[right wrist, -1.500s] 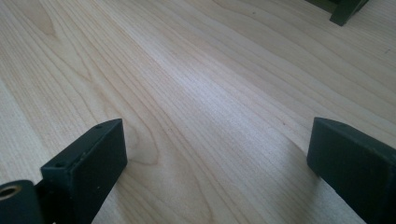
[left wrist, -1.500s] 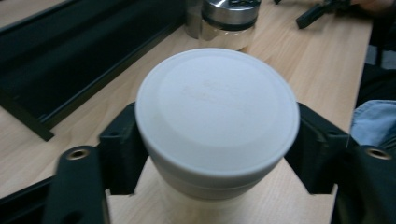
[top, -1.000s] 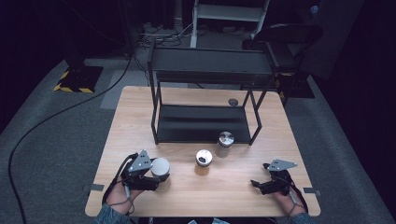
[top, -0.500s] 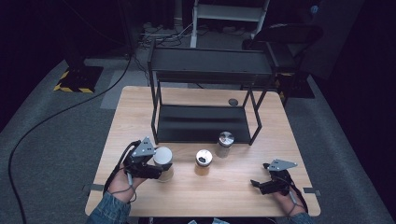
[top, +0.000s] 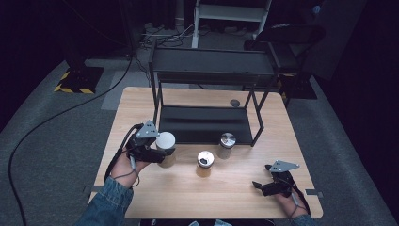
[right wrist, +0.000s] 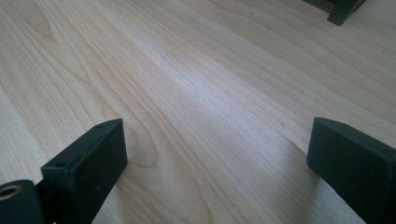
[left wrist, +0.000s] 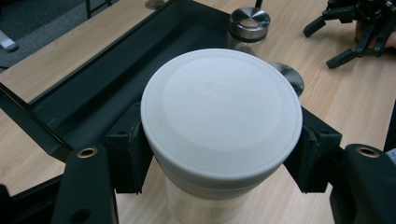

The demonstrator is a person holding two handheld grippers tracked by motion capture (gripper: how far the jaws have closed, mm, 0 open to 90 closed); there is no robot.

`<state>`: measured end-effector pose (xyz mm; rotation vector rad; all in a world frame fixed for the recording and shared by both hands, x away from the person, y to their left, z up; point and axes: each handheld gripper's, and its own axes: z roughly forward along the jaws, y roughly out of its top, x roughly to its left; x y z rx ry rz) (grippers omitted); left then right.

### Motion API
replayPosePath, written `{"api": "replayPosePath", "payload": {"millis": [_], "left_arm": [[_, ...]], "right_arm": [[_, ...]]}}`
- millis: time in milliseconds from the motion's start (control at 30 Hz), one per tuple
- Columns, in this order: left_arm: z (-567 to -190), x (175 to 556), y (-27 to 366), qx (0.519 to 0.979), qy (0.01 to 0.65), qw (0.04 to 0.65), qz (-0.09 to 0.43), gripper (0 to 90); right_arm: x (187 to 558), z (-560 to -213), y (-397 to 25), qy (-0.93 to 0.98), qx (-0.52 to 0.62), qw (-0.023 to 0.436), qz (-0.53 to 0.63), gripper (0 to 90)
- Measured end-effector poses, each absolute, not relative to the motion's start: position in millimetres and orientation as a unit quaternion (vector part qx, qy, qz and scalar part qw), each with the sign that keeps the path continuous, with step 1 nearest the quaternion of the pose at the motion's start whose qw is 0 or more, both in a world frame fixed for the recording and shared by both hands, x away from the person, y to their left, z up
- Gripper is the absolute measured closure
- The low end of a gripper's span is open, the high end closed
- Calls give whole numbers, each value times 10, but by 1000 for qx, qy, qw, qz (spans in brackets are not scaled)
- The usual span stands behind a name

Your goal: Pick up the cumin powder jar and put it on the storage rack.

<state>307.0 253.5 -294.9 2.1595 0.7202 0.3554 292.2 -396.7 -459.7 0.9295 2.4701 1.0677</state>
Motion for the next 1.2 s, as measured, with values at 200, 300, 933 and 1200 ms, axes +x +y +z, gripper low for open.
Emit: {"api": "replayPosePath", "payload": {"millis": [200,300,933,1200], "left_arm": [[-2884,3240,2464,859,289,400,139,336],[-2862,3315,2428,858,291,398,142,336],[-2831,3688,2320,851,310,393,158,336],[-2831,3869,2199,855,315,382,156,336]], "right_arm": [[2935,-4599,-3962,858,324,147,371,48],[2934,-4599,-3961,858,324,147,371,48],[2920,-4598,-3954,857,327,148,371,50],[2914,-4598,-3956,857,327,149,371,51]]}}
